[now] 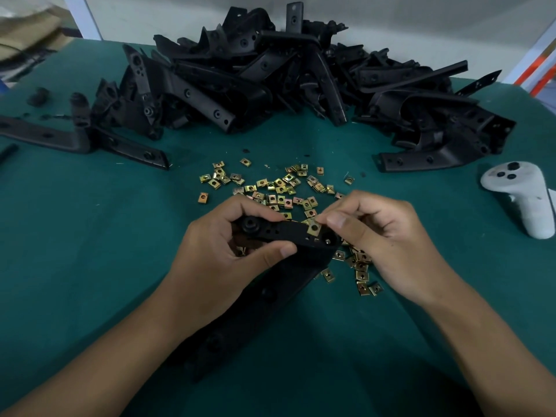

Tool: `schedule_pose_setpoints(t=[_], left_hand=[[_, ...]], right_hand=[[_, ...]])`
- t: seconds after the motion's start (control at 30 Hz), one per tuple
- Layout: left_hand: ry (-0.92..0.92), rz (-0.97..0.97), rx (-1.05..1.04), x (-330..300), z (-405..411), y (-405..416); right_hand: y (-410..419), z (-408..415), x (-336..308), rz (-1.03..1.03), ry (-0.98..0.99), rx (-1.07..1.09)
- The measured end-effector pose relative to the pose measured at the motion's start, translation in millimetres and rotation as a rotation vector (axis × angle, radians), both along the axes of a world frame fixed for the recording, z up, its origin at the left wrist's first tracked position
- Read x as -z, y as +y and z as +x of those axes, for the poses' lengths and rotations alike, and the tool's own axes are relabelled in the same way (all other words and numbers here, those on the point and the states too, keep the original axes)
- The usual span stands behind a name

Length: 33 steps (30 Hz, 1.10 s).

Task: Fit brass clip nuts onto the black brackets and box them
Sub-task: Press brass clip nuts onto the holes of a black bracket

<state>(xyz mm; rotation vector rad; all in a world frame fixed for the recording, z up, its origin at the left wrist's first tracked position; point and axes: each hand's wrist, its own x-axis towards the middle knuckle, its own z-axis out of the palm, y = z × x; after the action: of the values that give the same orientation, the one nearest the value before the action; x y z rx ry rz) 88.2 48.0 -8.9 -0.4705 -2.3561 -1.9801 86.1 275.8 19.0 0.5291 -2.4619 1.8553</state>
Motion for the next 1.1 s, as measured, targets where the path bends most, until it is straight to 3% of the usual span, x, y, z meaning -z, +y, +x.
schedule_pose_setpoints(t=[0.3,0.37,0.47,0.53,0.67,0.93,1.1], left_hand=[[0.034,0.016,-0.018,-3,1,0],[0.035,0.051,-0.085,-4,-2,1],[0.042,0.089,-0.171,-7,-5,1],[0.037,0.099,-0.182,-8,-6,0],[0.025,0.06,-0.152,-5,-3,2],[0.022,0.053,-0.033,-5,2,5],[0.023,0.016,0.01,-4,4,5]], right_hand=[[1,-4,2,-0.085,-0.149,-0.094],[4,-10,0,-0.349,-0.238,-0.035],[15,-22,-3,-1.109,-0.528,0.171],[23,-28,-3,-1.366,-0.649,0.291],[18,-27,2,-1.148,-0.712,0.172],[14,-16,-1,-0.661,-0.62,-0.054],[9,-14,4,-0.431,-0.503,-0.055]])
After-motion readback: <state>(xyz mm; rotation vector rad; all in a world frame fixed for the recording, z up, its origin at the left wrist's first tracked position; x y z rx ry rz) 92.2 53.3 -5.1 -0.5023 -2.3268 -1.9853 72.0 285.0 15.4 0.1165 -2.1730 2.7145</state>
